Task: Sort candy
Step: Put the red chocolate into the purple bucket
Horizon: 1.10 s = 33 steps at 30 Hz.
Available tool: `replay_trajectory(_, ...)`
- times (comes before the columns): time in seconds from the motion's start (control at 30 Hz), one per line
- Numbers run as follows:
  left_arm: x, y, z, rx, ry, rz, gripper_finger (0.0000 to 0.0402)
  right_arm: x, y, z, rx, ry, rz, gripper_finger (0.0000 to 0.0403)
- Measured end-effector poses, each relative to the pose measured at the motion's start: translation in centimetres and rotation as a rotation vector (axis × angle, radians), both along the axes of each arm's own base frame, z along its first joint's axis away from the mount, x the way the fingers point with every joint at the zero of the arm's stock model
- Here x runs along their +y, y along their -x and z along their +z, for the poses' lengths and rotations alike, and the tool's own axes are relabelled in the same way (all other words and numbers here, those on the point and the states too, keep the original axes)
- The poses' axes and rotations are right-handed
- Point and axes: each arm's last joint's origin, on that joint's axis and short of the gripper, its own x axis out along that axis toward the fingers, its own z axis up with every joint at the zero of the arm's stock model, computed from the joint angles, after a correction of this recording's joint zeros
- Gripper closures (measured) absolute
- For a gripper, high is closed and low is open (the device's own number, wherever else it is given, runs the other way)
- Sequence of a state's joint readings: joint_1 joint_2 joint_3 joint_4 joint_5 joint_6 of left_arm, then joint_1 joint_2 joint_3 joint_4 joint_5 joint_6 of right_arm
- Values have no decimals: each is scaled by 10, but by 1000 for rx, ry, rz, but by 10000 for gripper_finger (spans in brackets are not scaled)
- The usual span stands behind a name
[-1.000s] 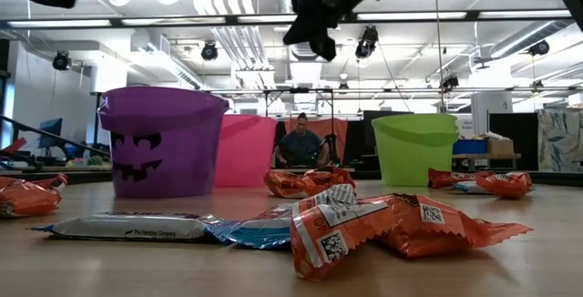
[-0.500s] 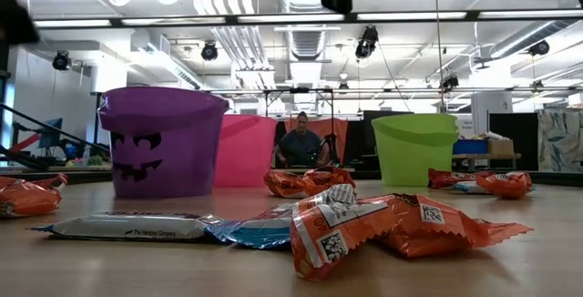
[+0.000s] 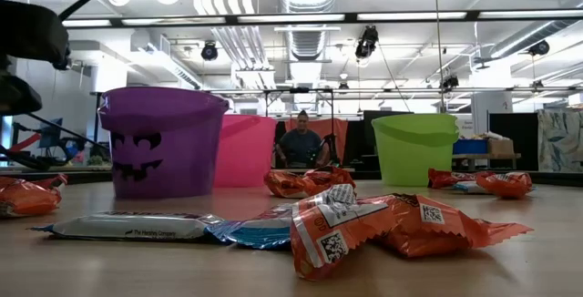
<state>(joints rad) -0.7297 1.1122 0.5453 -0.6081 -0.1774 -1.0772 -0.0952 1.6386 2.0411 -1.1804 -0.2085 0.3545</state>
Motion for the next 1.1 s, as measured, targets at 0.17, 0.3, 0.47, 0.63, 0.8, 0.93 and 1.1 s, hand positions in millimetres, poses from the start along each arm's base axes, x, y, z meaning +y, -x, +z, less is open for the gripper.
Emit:
replay_trajectory(0.17,-1,-5,-5,-35,-100,13,262,5,0,0,5,-3,14,394)
replay_trajectory(0.3,-2,-6,-16,11,-157,-16,237,5,1,-1,15,-2,11,394)
replay_trajectory(0.47,-4,-9,-27,52,-206,-25,236,4,1,-1,15,2,15,394)
replay_trajectory(0.63,-9,-15,-32,30,-203,-28,247,4,1,-1,16,3,15,394)
replay_trajectory(0.8,-12,-18,-33,13,-178,-28,259,4,1,-1,19,3,15,394)
replay_trajectory(0.93,-12,-17,-26,15,-151,-40,266,4,1,-2,21,1,13,394)
replay_trajectory(1.1,-12,-16,-18,-28,-121,-55,267,4,1,-2,21,0,12,394)
